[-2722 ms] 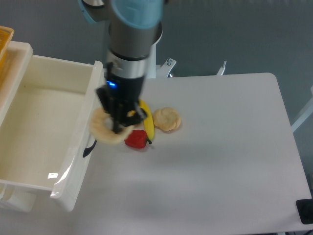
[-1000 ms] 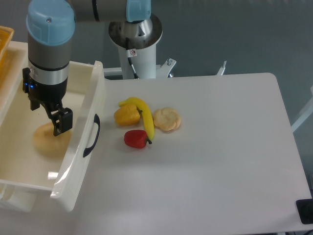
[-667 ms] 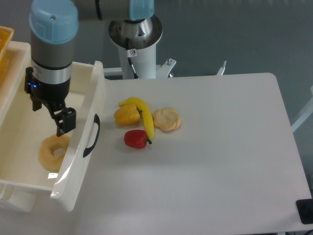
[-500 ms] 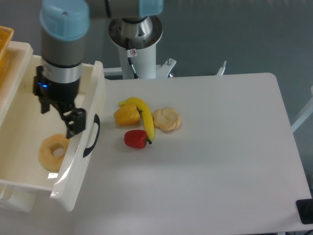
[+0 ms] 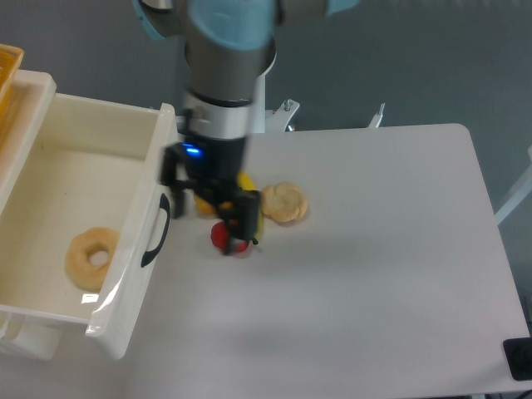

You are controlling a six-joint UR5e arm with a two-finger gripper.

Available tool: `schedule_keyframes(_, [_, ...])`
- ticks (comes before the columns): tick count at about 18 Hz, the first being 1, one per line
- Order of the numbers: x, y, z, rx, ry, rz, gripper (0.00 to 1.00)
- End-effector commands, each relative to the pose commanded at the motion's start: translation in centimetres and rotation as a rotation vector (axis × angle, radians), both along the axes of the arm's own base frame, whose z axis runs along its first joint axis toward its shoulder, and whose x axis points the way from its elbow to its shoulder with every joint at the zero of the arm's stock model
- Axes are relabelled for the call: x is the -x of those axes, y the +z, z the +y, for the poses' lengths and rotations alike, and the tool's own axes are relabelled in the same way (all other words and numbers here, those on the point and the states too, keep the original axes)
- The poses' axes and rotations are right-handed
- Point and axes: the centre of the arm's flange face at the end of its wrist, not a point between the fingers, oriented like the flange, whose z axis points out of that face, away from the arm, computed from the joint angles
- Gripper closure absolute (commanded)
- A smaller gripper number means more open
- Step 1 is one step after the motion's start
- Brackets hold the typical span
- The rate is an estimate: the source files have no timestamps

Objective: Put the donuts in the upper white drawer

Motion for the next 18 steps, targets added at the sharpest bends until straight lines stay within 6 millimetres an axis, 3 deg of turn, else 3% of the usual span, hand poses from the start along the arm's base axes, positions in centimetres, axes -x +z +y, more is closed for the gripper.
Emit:
schedule_keyframes(3, [3.7, -3.9, -1.2, 0.084, -0.035, 0.024, 0.0])
schedule_keyframes(8, [6.8, -10.9, -2.1, 0.341, -0.084, 0.084, 0.0])
schedule_keyframes(15, [10.2, -17.2, -3.2, 0.442, -0.343, 0.079, 0.0])
schedule_keyframes(18, [11.1, -18.5, -3.3, 0.452, -0.357, 0.07, 0.0])
